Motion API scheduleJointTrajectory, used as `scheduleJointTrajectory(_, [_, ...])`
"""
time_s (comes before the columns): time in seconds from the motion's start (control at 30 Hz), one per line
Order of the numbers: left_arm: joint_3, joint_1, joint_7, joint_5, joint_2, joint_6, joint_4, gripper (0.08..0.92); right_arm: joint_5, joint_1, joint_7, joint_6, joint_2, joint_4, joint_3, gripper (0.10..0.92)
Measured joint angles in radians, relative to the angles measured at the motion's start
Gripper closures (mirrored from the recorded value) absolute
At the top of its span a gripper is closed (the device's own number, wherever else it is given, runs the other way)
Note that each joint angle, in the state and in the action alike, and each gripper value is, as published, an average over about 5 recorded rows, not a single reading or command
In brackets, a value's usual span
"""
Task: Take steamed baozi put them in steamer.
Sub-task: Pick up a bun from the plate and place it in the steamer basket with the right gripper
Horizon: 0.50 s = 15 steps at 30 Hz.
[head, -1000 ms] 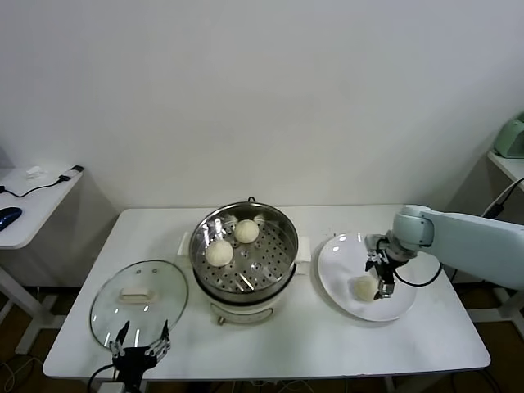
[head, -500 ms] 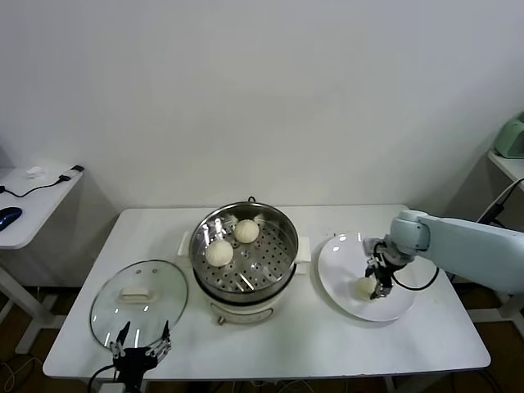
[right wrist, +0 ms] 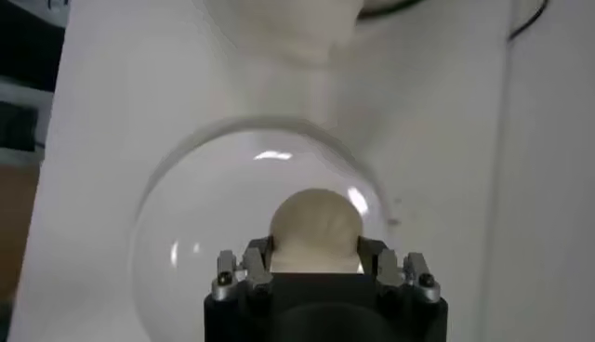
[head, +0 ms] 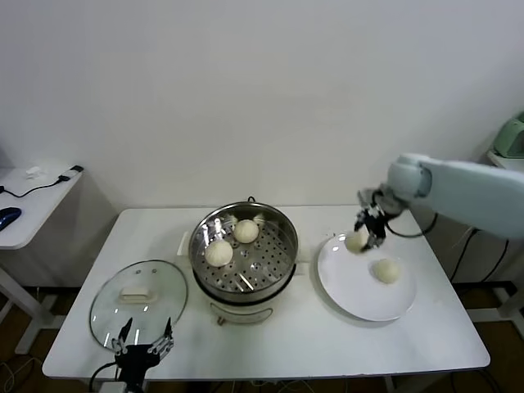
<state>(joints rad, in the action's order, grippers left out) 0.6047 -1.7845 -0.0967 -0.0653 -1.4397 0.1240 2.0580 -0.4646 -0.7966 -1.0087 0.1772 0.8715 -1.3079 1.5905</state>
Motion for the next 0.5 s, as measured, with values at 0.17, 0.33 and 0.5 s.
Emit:
scheduleJointTrajectory(0.17, [-0.005, 0.002, 0.0, 0.004, -0.002, 0.001, 0.004, 0.177, 0.005, -0.094, -0.036, -0.105, 0.096, -0.047, -0.024, 0.406])
scheduleJointTrajectory(0.33, [-0.005, 0.001, 0.0, 0.007, -0.004, 0.004, 0.008, 0.177, 0.049, -0.123, -0.062, -0.215, 0.19, -0.119, -0.05, 0.406])
scheduleJointTrajectory(0.5, [-0.001, -0.002, 0.0, 0.007, -0.006, 0.004, 0.008, 0.177, 0.116, -0.102, -0.07, -0.318, 0.274, -0.166, -0.063, 0.406])
